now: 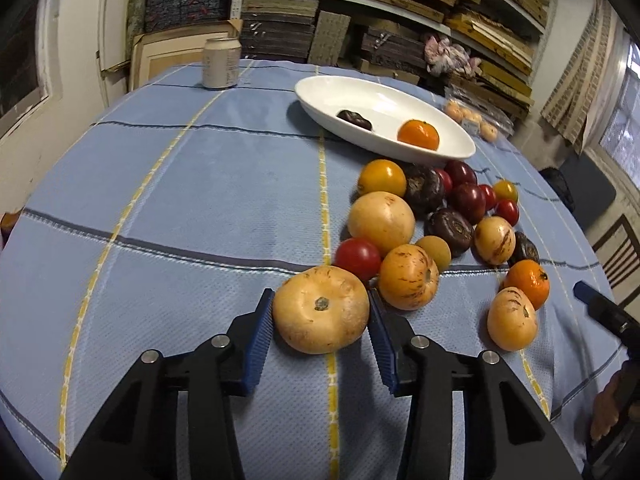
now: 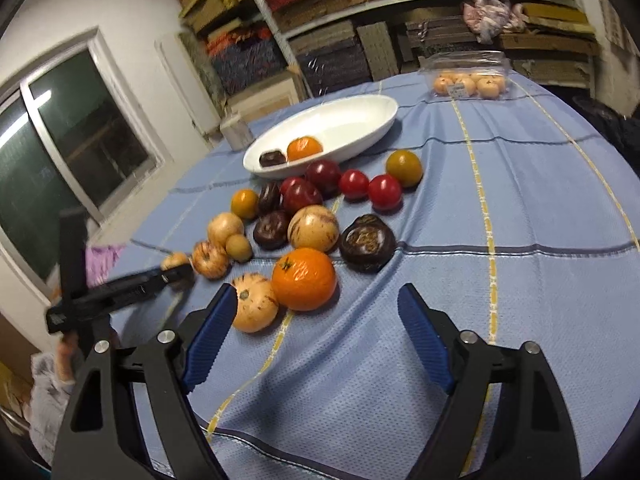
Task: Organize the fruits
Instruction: 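Grasp the pale pepino with the left tool while the right tool grasps the tangerine, then carry the pepino and tangerine to the plate and release both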
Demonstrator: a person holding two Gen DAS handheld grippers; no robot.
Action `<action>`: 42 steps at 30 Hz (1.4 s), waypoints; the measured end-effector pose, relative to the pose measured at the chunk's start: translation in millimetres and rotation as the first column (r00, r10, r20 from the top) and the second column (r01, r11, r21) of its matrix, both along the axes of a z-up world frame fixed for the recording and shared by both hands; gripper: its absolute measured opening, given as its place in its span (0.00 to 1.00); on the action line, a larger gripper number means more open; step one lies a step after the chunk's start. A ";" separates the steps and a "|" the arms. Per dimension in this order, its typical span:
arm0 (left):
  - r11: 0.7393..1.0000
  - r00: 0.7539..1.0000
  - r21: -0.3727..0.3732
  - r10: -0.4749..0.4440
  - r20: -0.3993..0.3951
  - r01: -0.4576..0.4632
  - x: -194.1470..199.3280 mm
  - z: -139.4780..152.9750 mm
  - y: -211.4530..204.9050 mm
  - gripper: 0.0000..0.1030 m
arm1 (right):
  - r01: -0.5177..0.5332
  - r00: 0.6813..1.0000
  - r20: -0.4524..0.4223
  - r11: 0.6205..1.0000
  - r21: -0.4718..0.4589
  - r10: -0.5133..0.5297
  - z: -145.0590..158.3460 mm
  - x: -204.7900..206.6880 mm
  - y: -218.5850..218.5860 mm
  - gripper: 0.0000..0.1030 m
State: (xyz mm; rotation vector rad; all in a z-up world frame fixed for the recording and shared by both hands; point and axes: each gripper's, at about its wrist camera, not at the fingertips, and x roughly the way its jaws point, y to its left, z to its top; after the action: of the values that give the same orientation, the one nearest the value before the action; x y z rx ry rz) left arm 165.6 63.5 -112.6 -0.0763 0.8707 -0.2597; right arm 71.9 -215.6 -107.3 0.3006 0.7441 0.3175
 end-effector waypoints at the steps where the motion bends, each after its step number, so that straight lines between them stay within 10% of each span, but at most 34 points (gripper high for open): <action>1: 1.000 1.000 -0.005 0.005 -0.004 -0.005 -0.1 -0.4 1.6 0.45 | -0.008 1.000 -0.005 1.000 -0.024 0.008 -0.6 1.3 4.7 0.75; 8: 1.000 1.000 -0.003 -0.012 -0.009 0.012 -0.7 -1.4 -1.3 0.45 | -0.056 0.997 -0.062 0.996 -0.068 0.052 -11.8 23.0 29.8 0.53; 18: 0.999 0.999 -0.012 -0.031 -0.016 0.031 0.5 -3.4 -2.8 0.45 | -0.018 0.987 -0.157 0.995 0.102 0.034 -28.6 54.9 22.0 0.52; 29: 0.999 0.998 -0.010 -0.044 0.046 0.045 -1.0 21.8 -10.3 0.44 | -0.025 0.993 -0.116 0.996 0.091 0.035 -14.0 48.1 20.7 0.43; 42: 0.994 0.991 0.035 -0.107 0.075 0.105 139.0 75.4 -72.3 0.44 | 0.011 1.000 -0.018 1.000 -0.022 -0.011 54.0 181.7 15.8 0.43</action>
State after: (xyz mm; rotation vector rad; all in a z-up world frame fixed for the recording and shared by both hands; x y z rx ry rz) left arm 304.7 -8.8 -37.2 0.0086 0.8035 -0.3460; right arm 253.6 -199.8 -53.2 0.2872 0.7635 0.2964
